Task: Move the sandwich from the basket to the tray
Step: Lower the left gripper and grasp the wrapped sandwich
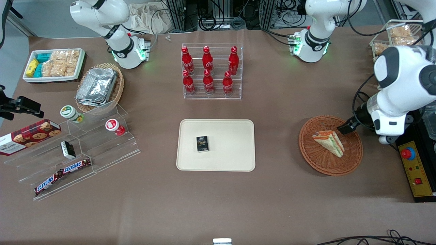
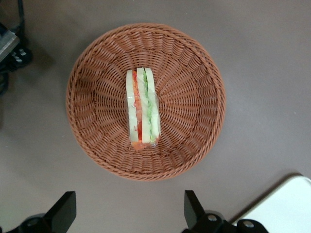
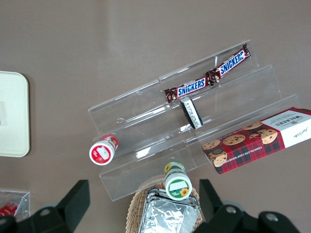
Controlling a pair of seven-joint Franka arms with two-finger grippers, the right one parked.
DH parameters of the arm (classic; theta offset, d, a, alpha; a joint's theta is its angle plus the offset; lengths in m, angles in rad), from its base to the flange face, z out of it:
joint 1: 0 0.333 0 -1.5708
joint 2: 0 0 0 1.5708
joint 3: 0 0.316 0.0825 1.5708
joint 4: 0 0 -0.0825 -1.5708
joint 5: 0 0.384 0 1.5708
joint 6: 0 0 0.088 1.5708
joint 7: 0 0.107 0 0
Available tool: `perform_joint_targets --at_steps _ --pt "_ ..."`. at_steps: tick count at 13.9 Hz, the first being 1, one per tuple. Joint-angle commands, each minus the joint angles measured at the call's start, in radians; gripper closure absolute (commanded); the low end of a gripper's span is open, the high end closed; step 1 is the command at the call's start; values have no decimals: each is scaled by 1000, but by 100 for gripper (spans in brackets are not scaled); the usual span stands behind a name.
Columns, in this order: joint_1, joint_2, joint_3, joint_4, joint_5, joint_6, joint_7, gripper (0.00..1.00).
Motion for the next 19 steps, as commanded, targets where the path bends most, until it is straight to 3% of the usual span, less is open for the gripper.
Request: perform_joint_targets --at_steps 1,11,19 --pt "0 48 -5 -22 44 72 -84 0" --pt "-3 203 -4 -153 102 374 -179 0" --pt "0 262 -2 -157 150 421 -211 2"
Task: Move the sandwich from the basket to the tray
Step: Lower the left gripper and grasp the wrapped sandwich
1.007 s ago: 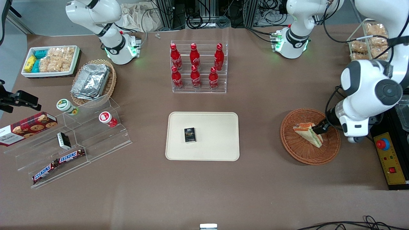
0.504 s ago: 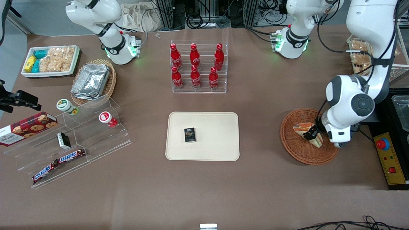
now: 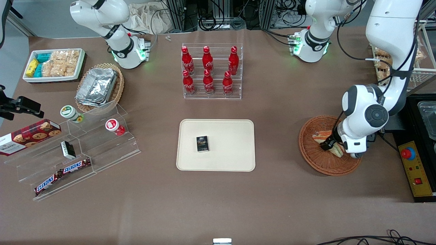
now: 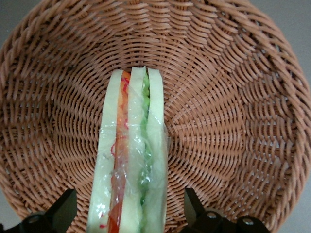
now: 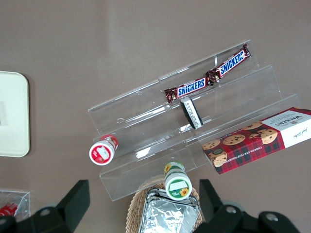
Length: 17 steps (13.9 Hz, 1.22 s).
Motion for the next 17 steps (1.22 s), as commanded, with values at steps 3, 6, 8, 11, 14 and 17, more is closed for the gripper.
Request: perform_joint_targets --at_steps 3,6,8,11,14,17 --pt "3 4 -1 -17 30 36 -38 31" --pt "4 -2 -1 -17 30 34 -39 73" --pt "6 -25 -1 -14 30 22 -36 87" --pt "1 -104 -8 26 28 -116 -33 90" --pt "-12 -163 -54 125 16 -292 -26 92" --pt "-11 -174 -158 221 11 -400 -21 97"
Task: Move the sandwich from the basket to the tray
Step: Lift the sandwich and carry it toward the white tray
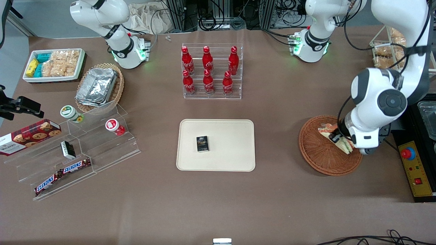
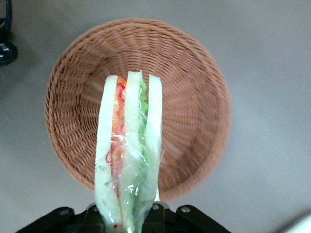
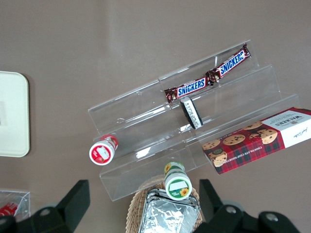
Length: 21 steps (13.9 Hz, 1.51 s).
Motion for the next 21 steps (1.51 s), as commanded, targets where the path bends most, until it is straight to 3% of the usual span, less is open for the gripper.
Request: perform_joint_targets --at_steps 1,7,11,21 --pt "-3 3 -102 78 3 -84 -12 100" --pt "-5 69 -327 106 20 -49 4 100" --pt "-78 137 -354 105 26 55 62 100" --pt "-192 405 -354 105 325 368 58 100"
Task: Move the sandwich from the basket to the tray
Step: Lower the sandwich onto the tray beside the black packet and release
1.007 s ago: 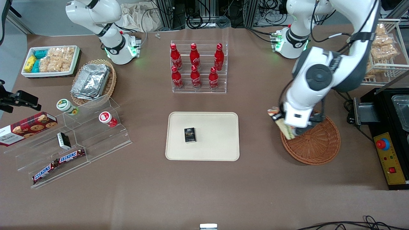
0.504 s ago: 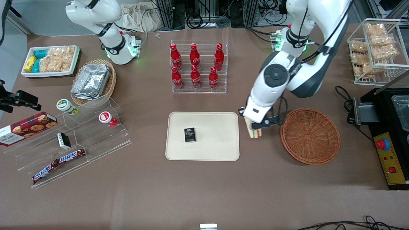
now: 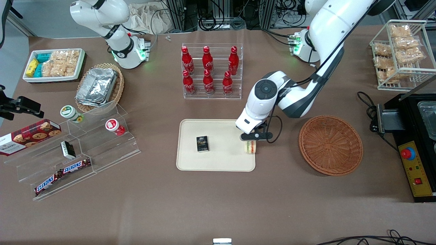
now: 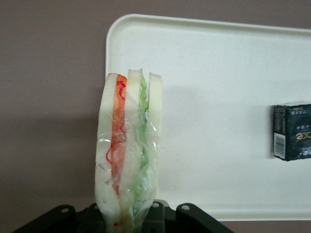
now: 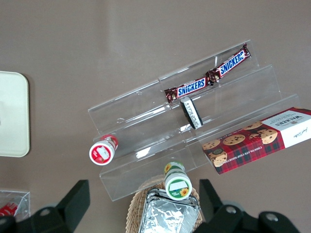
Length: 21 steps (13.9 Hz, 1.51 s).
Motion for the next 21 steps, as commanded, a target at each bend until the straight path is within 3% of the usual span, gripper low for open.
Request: perform_joint_targets --at_steps 1,6,9,15,16,21 --pt "-6 55 0 31 71 31 2 100" --pt "-6 97 4 40 101 72 0 100" --pt "-6 104 6 40 101 74 -2 92" --pt "-3 112 8 45 102 74 5 8" --pt "-3 112 8 45 102 74 3 1" --pt "3 98 8 45 101 74 2 1"
